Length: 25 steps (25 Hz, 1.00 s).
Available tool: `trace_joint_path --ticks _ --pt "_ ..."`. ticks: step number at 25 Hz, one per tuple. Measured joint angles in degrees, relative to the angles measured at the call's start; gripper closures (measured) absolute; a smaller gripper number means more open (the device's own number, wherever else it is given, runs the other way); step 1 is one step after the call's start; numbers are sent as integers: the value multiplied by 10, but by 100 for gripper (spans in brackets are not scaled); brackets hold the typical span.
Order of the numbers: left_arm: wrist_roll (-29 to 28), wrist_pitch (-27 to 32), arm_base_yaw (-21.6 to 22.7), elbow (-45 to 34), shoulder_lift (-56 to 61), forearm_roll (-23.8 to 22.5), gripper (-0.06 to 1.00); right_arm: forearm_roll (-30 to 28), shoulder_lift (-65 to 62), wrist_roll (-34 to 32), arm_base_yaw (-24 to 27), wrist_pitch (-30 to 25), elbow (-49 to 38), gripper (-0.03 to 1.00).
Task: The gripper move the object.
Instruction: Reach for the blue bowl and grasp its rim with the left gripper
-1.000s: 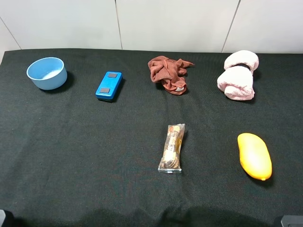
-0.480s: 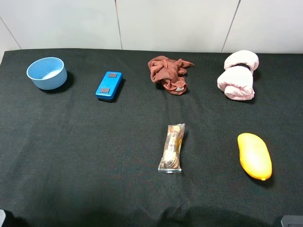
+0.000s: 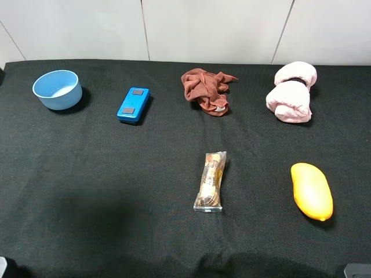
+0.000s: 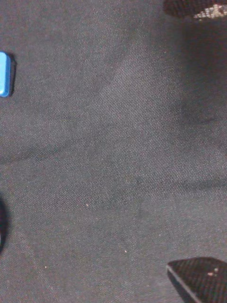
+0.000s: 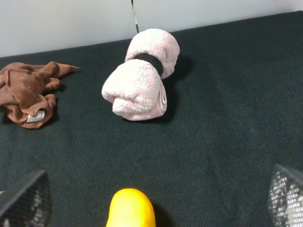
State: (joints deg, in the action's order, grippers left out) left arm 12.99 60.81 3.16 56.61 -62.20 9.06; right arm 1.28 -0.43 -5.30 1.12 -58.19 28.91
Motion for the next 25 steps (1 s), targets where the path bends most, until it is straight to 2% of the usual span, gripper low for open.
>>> trace_joint_path --ticks 16,25 --pt "37 -9 0 138 -211 -18 -4 0 0 0 0 -1 0 27" --pt "61 -38 0 200 -319 -24 -4 0 0 0 0 -1 0 27"
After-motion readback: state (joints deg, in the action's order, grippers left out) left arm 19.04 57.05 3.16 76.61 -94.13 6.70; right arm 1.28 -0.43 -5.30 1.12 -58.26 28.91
